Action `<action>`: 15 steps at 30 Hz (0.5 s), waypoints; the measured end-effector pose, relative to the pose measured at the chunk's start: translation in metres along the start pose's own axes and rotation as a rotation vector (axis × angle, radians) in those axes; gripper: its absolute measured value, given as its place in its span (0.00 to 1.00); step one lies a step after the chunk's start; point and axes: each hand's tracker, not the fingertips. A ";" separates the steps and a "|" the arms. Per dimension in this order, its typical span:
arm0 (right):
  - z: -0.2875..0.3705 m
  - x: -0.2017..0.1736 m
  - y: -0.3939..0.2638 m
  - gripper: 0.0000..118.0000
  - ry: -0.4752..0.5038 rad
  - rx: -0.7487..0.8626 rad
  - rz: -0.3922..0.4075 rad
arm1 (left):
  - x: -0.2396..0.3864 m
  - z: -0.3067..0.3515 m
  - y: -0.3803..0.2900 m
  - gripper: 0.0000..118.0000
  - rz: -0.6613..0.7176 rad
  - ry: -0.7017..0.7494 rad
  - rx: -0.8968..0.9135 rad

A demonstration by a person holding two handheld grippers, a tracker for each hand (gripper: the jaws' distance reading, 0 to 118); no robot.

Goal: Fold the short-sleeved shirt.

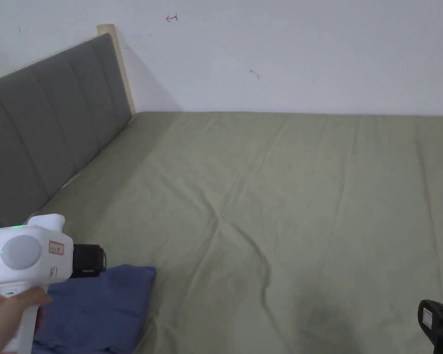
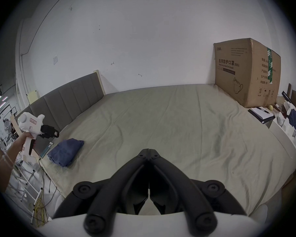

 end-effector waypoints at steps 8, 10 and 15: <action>0.017 0.015 0.018 0.00 -0.072 0.074 0.024 | 0.126 0.089 -0.050 0.00 -0.200 -0.040 0.264; 0.021 0.016 0.023 0.00 -0.120 0.103 0.078 | 0.152 0.104 -0.066 0.00 -0.188 -0.113 0.331; 0.033 0.021 0.040 0.00 -0.127 0.140 0.063 | 0.212 0.139 -0.089 0.00 -0.236 -0.113 0.478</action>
